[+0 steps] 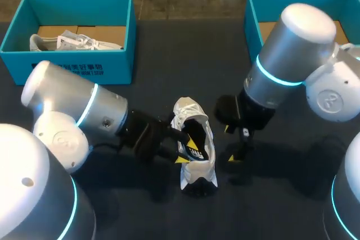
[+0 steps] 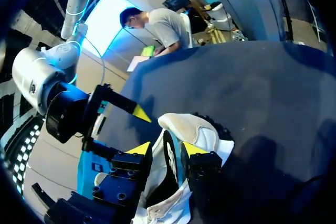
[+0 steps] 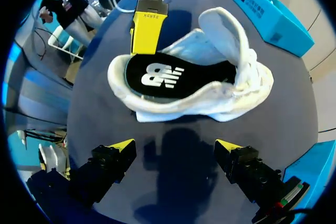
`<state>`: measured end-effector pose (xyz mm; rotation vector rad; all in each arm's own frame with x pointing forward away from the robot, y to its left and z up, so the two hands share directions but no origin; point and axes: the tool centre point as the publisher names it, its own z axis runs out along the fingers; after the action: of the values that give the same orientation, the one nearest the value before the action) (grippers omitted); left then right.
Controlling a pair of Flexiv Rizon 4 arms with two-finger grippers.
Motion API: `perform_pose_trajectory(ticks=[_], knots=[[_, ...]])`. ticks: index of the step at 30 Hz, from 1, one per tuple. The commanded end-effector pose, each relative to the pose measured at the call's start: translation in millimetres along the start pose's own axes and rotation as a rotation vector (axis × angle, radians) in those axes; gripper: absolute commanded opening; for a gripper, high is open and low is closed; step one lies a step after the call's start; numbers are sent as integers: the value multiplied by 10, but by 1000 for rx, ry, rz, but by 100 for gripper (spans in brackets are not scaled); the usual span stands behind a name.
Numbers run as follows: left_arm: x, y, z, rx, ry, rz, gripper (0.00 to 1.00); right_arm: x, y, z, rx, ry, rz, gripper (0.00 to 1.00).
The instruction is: Take the shoe out of the shoebox, open the shoe tongue, remove and reinsert the insole, then place the shoe into the shoebox
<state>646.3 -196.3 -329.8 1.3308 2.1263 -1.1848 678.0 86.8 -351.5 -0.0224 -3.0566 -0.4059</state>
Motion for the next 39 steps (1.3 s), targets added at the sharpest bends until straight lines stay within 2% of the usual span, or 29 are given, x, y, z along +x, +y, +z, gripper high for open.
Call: perform_pose_trajectory(ticks=[1,7,14,18,26,33,35,37,38,39], knots=[[-32,5,-95,-14,184,4,36,50,-182,-278,3,-1,-5,100],[-18,17,-255,-11,300,27,37,87,-332,-434,19,-7,-4,100],[5,25,-413,-40,429,73,38,100,-406,-537,21,-31,-70,100],[-15,52,-535,-65,481,92,38,100,-408,-544,22,-37,-88,100],[-73,26,-835,-48,629,146,40,100,-408,-544,22,-37,-88,100],[-115,65,-984,-55,767,195,29,100,-408,-544,22,-37,-88,100],[-129,76,-1013,-53,788,209,0,100,-408,-544,22,-37,-88,100],[-137,94,-1046,-32,813,198,0,100,-408,-544,22,-37,-88,100],[-133,109,-1083,11,771,192,0,100,-408,-544,22,-37,-88,100],[-133,109,-1083,11,771,192,0,100,-408,-544,22,-37,-88,100]])
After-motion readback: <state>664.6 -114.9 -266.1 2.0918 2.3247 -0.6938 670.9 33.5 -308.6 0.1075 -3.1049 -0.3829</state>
